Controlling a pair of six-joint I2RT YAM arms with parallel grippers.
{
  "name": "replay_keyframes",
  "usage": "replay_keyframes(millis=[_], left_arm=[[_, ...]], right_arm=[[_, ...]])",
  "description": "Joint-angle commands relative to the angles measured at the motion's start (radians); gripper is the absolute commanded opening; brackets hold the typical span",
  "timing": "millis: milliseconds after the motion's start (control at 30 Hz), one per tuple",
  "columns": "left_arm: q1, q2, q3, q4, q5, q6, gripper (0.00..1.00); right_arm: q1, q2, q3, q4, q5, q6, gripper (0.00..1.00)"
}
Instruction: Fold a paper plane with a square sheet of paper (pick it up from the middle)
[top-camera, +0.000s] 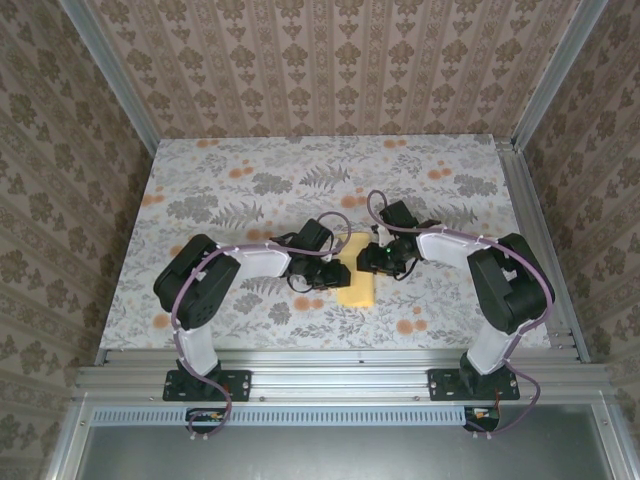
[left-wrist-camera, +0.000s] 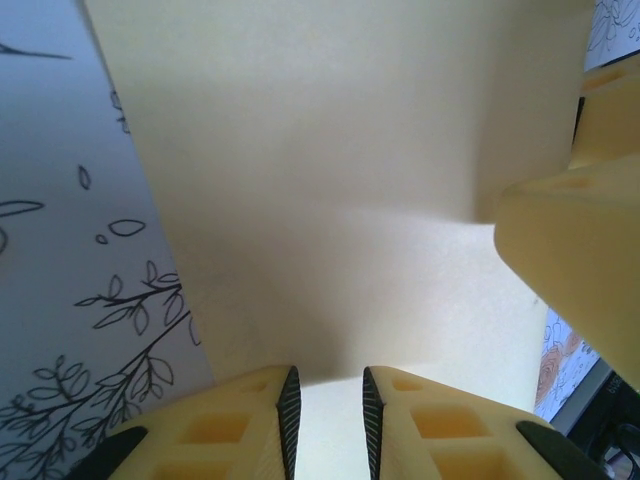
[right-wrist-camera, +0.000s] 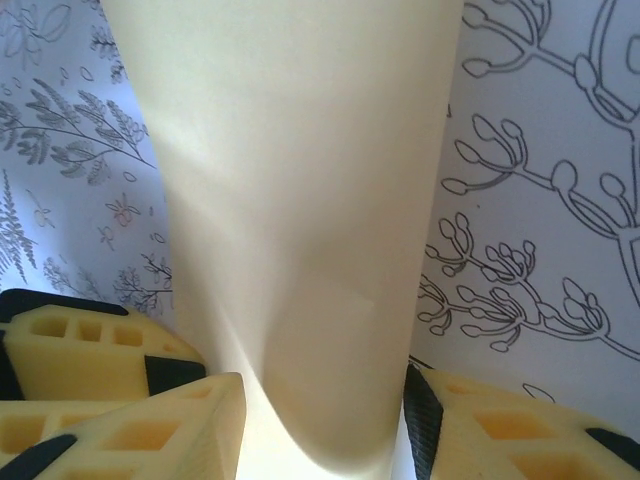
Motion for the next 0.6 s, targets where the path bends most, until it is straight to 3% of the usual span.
replay_keyframes(millis=[0, 367, 567], left_arm=[[-0.01, 0.015, 0.026, -0.049, -0.003, 0.008, 0.27], [-0.01, -0.025, 0.057, -0.063, 0.02, -0.005, 0.31], [0.009, -0.063, 0.078, -0.123, -0.001, 0.021, 0.33]], right_arm=[[0.006, -0.015, -0.025, 0.004, 0.024, 0.012, 0.47], [-0.014, -0.025, -0.06, 0.029, -0.015, -0.015, 0.33], [-0.036, -0.038, -0.083, 0.043, -0.066, -0.031, 0.31]])
